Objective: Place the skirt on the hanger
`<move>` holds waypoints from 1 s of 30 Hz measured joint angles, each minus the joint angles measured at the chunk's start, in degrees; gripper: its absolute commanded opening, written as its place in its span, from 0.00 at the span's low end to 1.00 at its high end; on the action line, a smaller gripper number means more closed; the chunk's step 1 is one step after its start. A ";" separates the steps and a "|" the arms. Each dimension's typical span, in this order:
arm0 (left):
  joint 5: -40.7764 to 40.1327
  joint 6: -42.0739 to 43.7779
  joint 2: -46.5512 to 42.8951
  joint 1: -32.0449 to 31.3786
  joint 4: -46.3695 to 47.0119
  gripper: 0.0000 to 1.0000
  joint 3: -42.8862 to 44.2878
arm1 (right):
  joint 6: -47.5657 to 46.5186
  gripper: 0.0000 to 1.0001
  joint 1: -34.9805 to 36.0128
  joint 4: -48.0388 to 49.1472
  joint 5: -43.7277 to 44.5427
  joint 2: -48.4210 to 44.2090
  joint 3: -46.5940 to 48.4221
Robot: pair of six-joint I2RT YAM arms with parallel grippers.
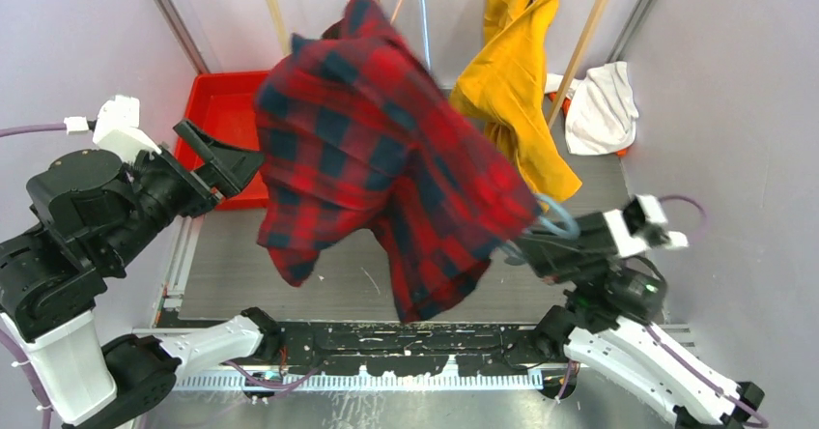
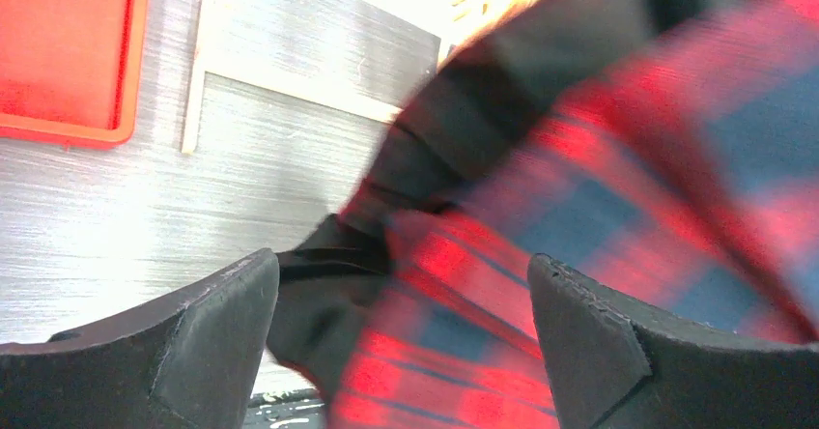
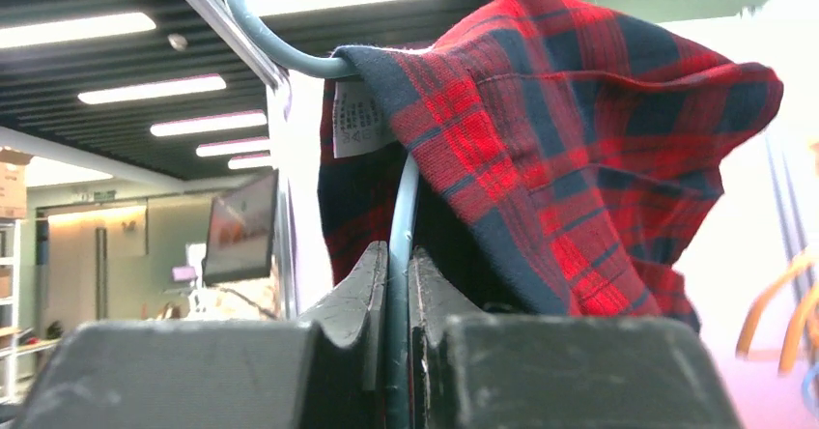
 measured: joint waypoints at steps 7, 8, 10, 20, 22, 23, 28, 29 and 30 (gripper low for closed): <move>1.51 -0.11 -1.81 0.00 0.11 1.00 -3.02 | -0.98 0.01 0.11 6.32 2.38 3.15 6.93; 1.95 -0.13 -1.92 0.00 0.11 0.99 -3.34 | -0.79 0.01 0.11 7.34 2.49 5.27 7.30; 2.75 -0.15 -1.95 0.00 0.22 0.99 -3.56 | 0.17 0.01 0.11 8.83 2.95 10.69 7.19; 6.14 -0.09 -3.50 0.00 3.72 0.99 -4.74 | 1.95 0.01 0.11 0.90 2.78 19.45 0.68; 6.78 -0.11 -3.50 0.00 4.90 1.00 -5.53 | 2.03 0.01 0.11 0.96 2.78 19.56 0.63; 7.02 -0.13 -3.50 0.00 5.46 0.99 -6.10 | 2.03 0.01 0.11 1.14 2.80 19.56 0.63; 8.68 -0.87 -3.19 0.00 8.81 0.99 -10.58 | 2.27 0.01 0.11 4.31 2.80 20.57 0.63; 9.16 -1.46 -3.02 0.00 9.79 0.99 -11.72 | 2.47 0.01 0.11 4.98 2.78 21.11 0.63; 9.51 -1.86 -2.82 0.00 10.58 0.99 -12.52 | 2.56 0.01 0.11 5.40 2.69 21.59 0.63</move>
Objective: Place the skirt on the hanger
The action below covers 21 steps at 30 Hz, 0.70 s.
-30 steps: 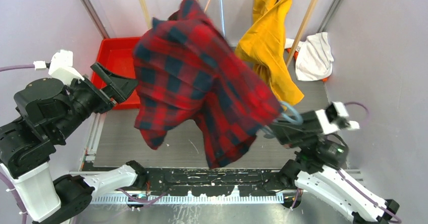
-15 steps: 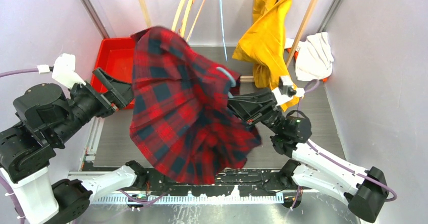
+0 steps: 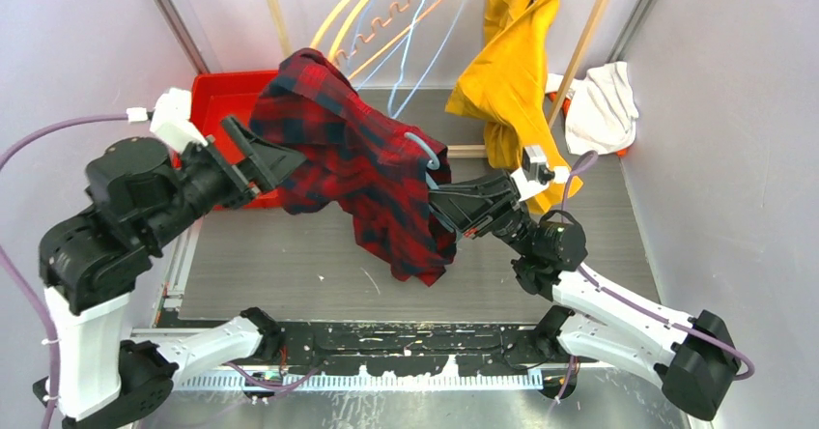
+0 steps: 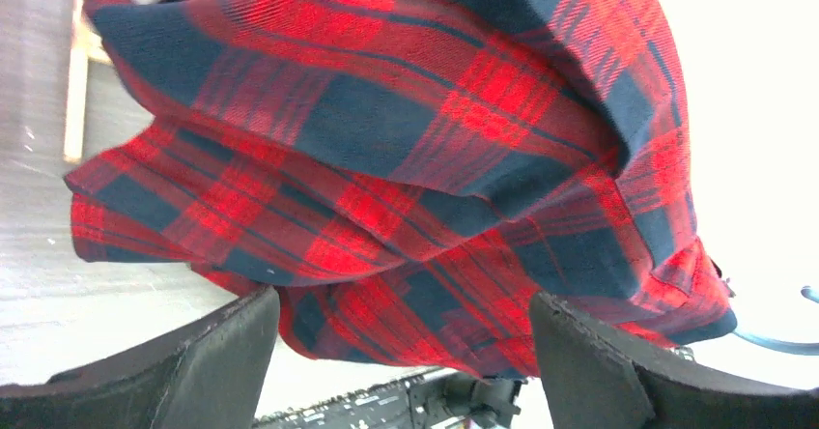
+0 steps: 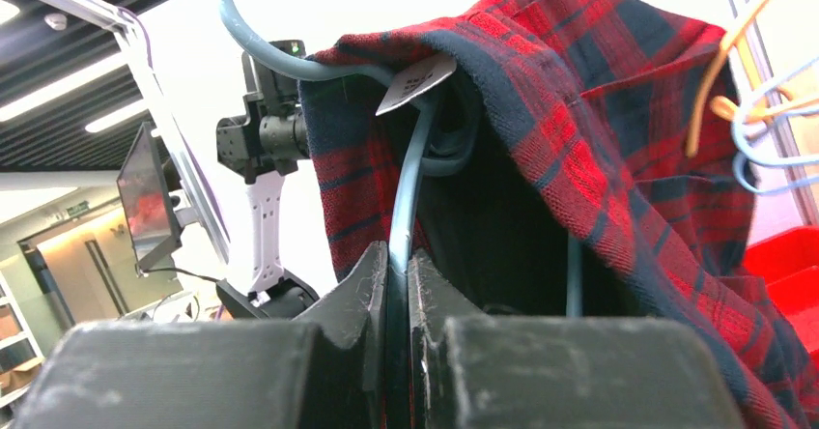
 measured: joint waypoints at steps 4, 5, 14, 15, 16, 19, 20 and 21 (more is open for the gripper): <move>2.01 -2.54 1.86 0.00 3.56 0.99 -2.82 | 0.50 0.01 0.00 0.87 -1.09 2.25 0.00; 2.60 -3.17 2.21 0.00 4.68 0.99 -3.32 | 0.52 0.01 0.00 0.90 -1.33 2.75 0.00; 4.42 -7.48 3.61 0.00 10.69 0.99 -6.05 | 0.59 0.01 0.00 3.15 -2.86 8.09 0.00; 4.37 -7.69 3.52 0.00 11.13 1.00 -6.05 | 0.59 0.01 0.00 3.48 -2.91 8.59 0.00; 4.35 -7.85 3.45 0.00 11.54 0.99 -6.08 | 0.61 0.01 0.00 3.87 -2.97 9.16 0.00; 4.28 -8.81 3.10 0.00 13.88 0.99 -6.91 | 0.63 0.01 0.13 4.26 -3.17 10.40 0.00; 4.28 -9.20 2.89 0.00 15.58 0.99 -8.13 | 0.63 0.01 0.26 4.28 -3.26 10.62 0.00; 4.28 -9.22 2.84 0.00 15.78 0.99 -8.37 | 0.63 0.01 0.37 4.37 -3.32 10.86 0.00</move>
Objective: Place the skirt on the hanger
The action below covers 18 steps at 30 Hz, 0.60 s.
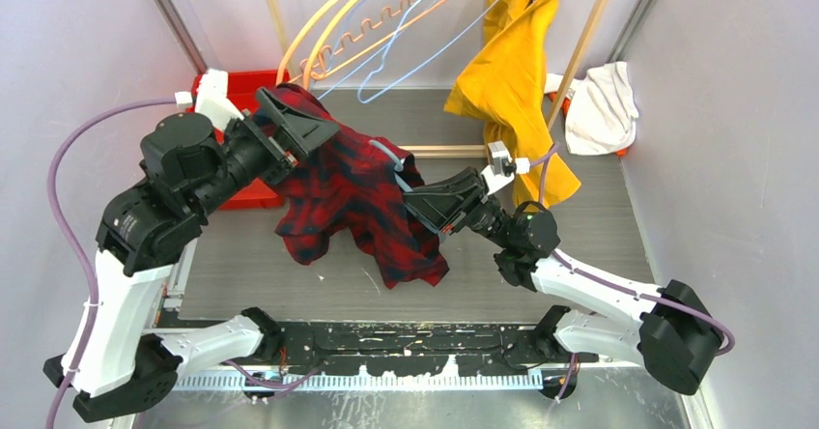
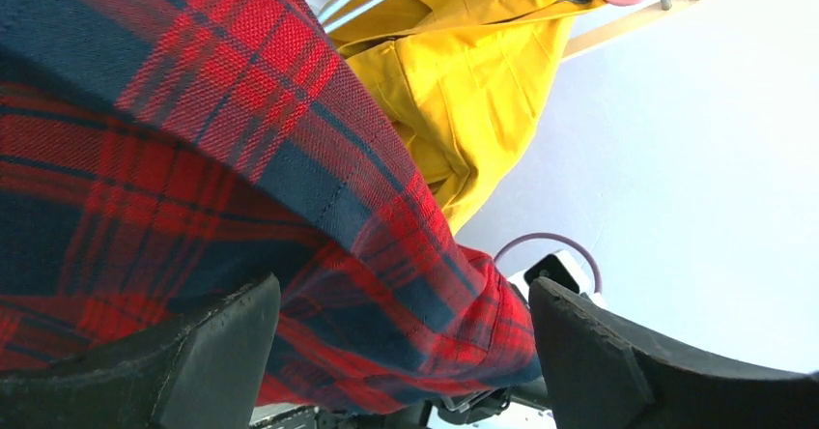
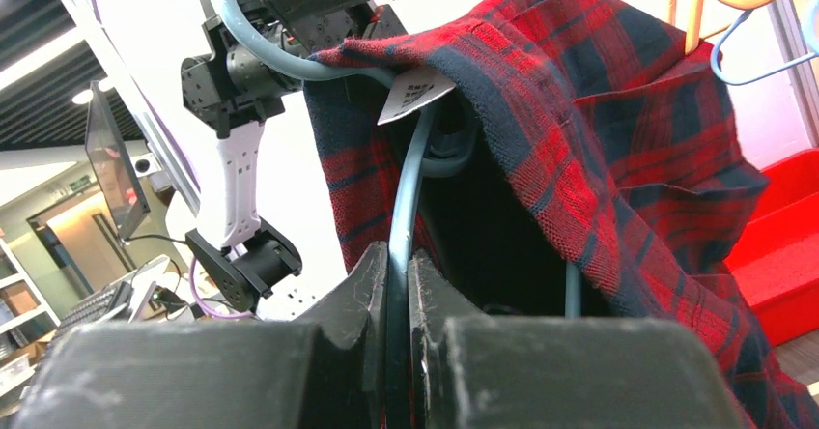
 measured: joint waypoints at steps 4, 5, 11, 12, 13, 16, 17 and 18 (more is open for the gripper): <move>0.66 -1.18 0.26 -0.04 3.76 0.99 -3.76 | 0.00 0.01 0.50 0.28 -0.22 0.46 0.07; 0.79 -1.27 0.61 -0.17 4.59 0.99 -4.35 | -0.02 0.01 0.72 0.31 -0.28 0.46 0.11; 0.81 -1.62 3.50 -1.60 7.54 0.99 -6.49 | -0.17 0.01 2.10 0.72 -0.52 1.60 0.81; 0.79 -1.64 3.74 -1.81 7.80 0.99 -6.49 | -0.22 0.01 2.38 0.79 -0.52 1.95 0.92; 0.63 -1.66 3.85 -2.03 8.04 0.99 -6.49 | -0.35 0.01 2.78 0.83 -0.50 2.43 1.11; 0.33 -1.68 3.93 -2.93 8.50 0.99 -6.49 | -0.61 0.01 3.78 1.09 -0.48 3.78 1.81; 0.28 -1.66 3.93 -3.21 8.66 0.98 -6.49 | -0.74 0.01 4.13 1.18 -0.48 4.22 2.03; 0.17 -1.64 3.93 -3.48 8.79 0.91 -6.49 | -0.85 0.01 4.35 1.22 -0.48 4.57 2.25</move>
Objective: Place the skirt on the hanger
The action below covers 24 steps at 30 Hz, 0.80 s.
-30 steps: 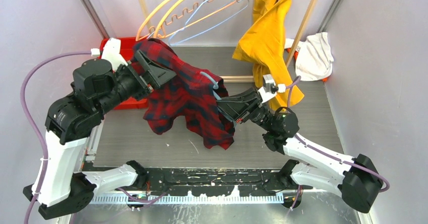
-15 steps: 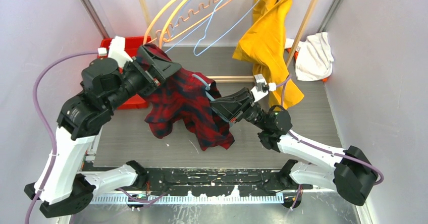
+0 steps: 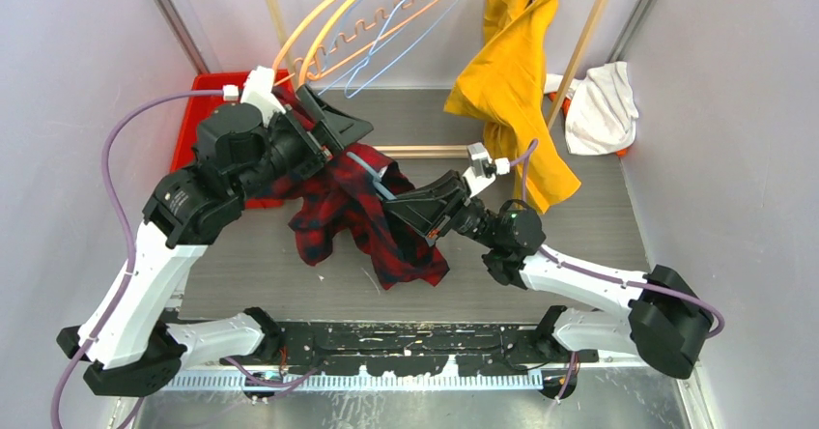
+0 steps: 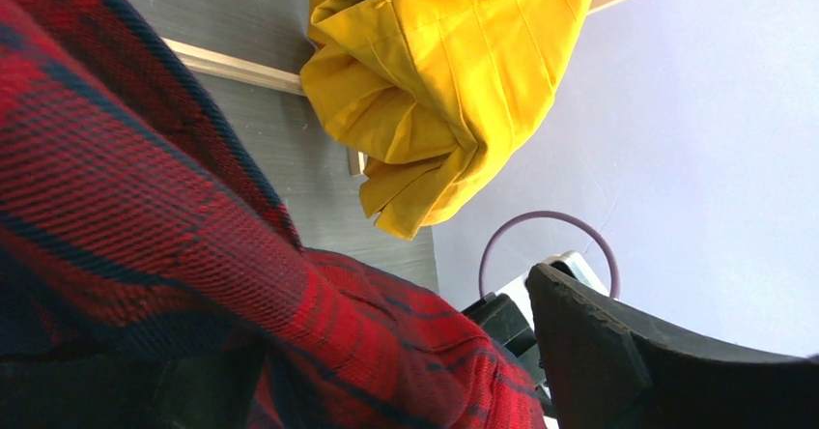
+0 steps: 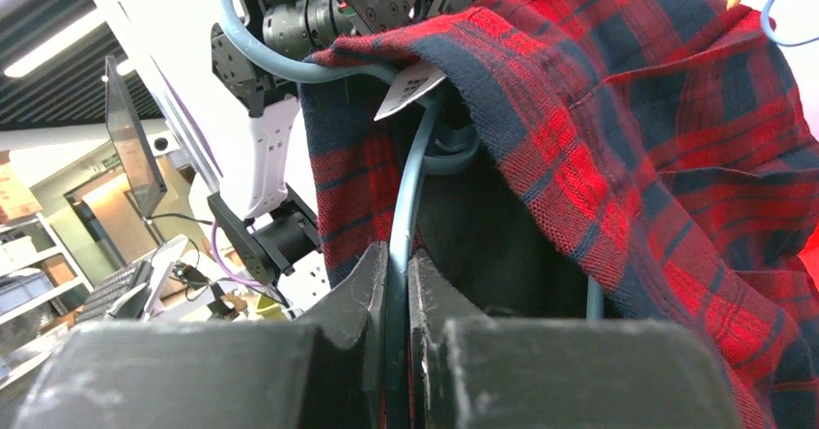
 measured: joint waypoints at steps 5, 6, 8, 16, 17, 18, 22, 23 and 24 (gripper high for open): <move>-0.11 0.94 0.55 -0.48 0.17 0.30 0.00 | -0.63 0.01 0.96 0.59 0.07 1.51 0.59; -0.04 1.20 0.79 -0.48 0.20 0.25 0.02 | -0.68 0.01 1.01 0.70 0.09 1.55 0.74; 0.26 1.49 1.29 -0.48 0.70 0.22 0.07 | -0.85 0.01 1.01 0.70 0.04 1.68 1.14; 2.23 2.25 2.25 -1.25 2.10 0.00 1.66 | -1.14 0.07 1.86 0.81 -1.57 4.81 2.19; 2.16 3.13 2.25 -1.44 2.01 0.00 2.01 | -1.11 0.11 1.88 0.70 -1.95 5.09 2.56; 1.99 3.93 2.25 -1.66 1.77 0.00 2.51 | -1.11 0.13 1.90 0.17 -2.45 5.18 2.99; 1.53 7.15 3.23 -2.95 -1.29 0.00 6.62 | -1.70 0.24 2.05 -5.44 -3.63 3.30 4.92; 1.75 7.67 3.32 -3.17 -1.86 0.00 7.17 | -2.16 0.25 2.16 -8.72 -3.61 1.75 5.27; 1.79 8.22 3.34 -3.43 -2.36 0.00 7.41 | -2.69 0.26 2.27 -12.41 -3.58 -0.20 5.46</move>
